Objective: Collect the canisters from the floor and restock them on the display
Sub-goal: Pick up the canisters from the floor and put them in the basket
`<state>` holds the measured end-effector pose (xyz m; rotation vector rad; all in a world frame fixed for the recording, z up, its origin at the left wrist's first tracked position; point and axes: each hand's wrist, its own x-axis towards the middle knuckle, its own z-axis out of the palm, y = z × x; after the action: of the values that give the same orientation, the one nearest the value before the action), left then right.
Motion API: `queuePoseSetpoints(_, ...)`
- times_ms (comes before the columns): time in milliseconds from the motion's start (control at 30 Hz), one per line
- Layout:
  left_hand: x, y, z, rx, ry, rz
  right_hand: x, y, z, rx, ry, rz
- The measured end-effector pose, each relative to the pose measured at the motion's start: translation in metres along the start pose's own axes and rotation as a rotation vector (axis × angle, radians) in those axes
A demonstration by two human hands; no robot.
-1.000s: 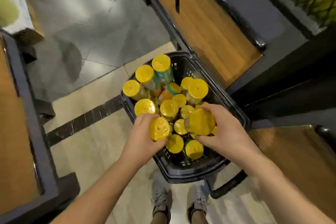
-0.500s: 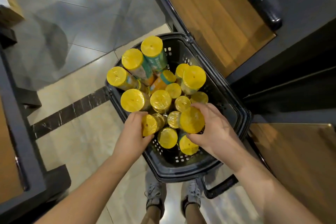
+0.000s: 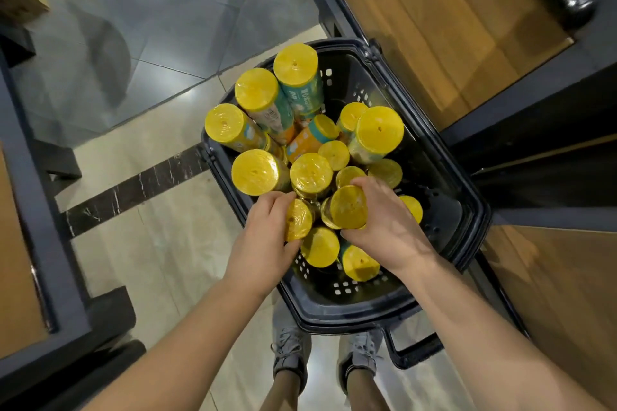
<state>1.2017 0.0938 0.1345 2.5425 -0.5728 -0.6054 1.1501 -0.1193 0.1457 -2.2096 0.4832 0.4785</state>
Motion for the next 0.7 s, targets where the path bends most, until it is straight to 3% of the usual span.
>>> queuePoseSetpoints(400, -0.005, 0.009, -0.017, -0.006, -0.008, -0.029, -0.001, -0.017, 0.002, -0.134, -0.079, 0.016)
queuePoseSetpoints(600, -0.013, 0.055, -0.083, 0.012, 0.034, 0.068, -0.029, -0.063, -0.055, -0.234, -0.068, 0.020)
queuePoseSetpoints(700, -0.015, 0.098, -0.139, 0.086, 0.086, 0.169, -0.056, -0.097, -0.101, -0.280, 0.015, -0.034)
